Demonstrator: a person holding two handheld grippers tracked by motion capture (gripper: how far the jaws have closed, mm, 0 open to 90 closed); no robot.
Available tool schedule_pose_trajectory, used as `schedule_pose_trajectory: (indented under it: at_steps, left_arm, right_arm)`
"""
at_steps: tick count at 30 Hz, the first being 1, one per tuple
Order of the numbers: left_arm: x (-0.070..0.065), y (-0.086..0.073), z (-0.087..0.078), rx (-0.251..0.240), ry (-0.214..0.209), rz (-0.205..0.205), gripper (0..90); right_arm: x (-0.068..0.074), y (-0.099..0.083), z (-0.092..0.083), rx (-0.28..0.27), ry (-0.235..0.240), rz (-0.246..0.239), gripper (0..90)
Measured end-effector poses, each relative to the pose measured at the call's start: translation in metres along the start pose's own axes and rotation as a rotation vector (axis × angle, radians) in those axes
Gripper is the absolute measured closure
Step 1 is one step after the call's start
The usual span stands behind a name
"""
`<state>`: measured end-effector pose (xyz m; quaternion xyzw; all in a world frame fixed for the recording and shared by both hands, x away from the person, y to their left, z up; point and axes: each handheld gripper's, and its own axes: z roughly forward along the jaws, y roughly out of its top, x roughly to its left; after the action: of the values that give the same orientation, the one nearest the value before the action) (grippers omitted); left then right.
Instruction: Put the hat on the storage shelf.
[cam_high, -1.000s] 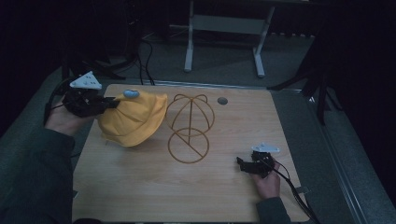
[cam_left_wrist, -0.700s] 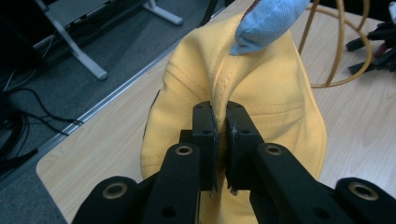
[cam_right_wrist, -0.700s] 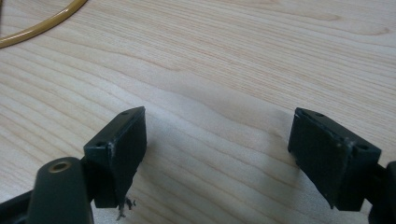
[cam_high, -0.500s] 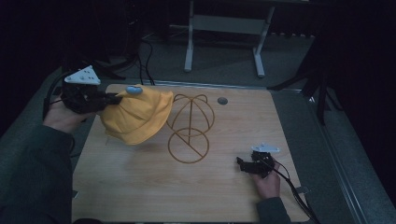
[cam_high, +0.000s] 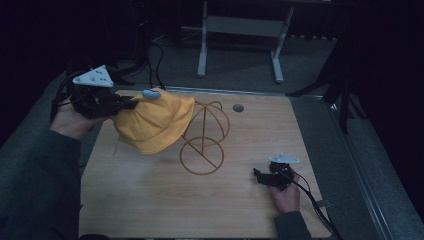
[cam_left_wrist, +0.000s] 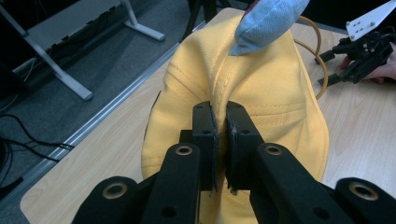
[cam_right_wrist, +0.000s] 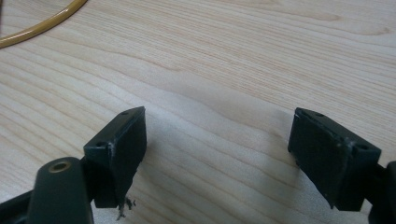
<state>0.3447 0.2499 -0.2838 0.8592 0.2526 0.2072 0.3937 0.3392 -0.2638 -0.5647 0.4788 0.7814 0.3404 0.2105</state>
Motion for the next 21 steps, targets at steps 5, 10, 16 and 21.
schedule_pose_trajectory:
  at_steps: [5,10,16,21]
  left_arm:
    - [-0.003,0.012,0.01,0.003,-0.013,0.015,84.5]
    - [-0.004,0.023,0.018,-0.001,-0.022,0.019,84.5]
    - [-0.006,0.044,0.044,0.04,-0.035,0.032,84.4]
    - [-0.009,0.058,0.063,0.066,-0.05,0.034,84.3]
  right_arm:
    - [0.0,0.0,0.0,0.0,0.0,0.0,19.4]
    - [0.0,0.0,0.0,0.0,0.0,-0.001,19.4]
    - [0.0,0.0,0.0,0.0,0.0,-0.001,19.4]
    - [0.0,0.0,0.0,0.001,0.0,0.0,19.4]
